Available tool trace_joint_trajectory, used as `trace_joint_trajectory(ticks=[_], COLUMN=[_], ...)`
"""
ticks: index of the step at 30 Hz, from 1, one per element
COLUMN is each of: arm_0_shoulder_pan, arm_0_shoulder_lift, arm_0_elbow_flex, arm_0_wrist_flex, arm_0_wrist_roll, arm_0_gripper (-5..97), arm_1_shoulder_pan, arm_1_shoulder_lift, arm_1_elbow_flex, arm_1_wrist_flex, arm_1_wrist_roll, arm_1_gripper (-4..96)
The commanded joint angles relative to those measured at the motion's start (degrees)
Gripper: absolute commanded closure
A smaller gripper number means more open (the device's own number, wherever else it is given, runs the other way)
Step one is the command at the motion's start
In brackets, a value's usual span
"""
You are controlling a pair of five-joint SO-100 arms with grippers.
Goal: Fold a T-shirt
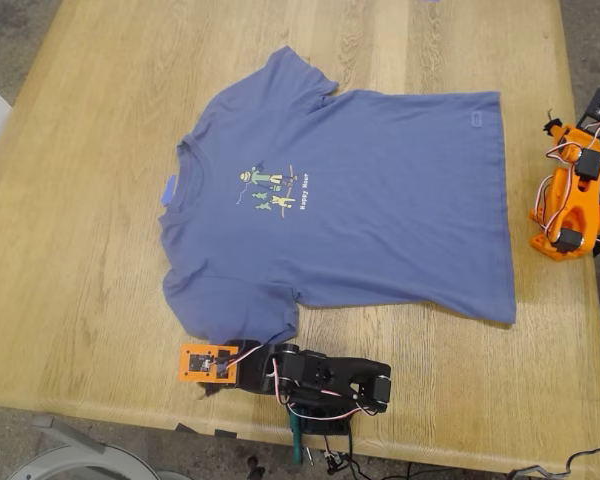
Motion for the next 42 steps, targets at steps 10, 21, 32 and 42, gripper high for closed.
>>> trace_joint_trajectory(ticks=[10,21,32,42], arm_0_shoulder_pan=[3.4,15.8,22.4,33.1], arm_0_shoulder_lift=[6.6,6.4,-3.3,-28.8], arm_0_elbow_flex=[-11.1,-22.6,-42.4,-73.1], arm_0_wrist_flex=[5.7,20.6,33.2,40.3], arm_0_wrist_roll=[2.8,-1.7,-4.1,-5.8], arm_0_gripper=[34,21,21,20], arm_1_shoulder_pan=[-8.8,-15.1,-22.4,-27.8], arm_1_shoulder_lift=[0.4,0.4,0.2,-5.7], arm_1_elbow_flex=[-15.6,-33.7,-50.2,-59.2], arm_1_wrist_flex=[12.8,32.9,48.1,48.3], arm_1_wrist_roll=[-0.5,-2.0,-4.9,-8.9], arm_1_gripper=[46.8,44.5,45.4,47.1])
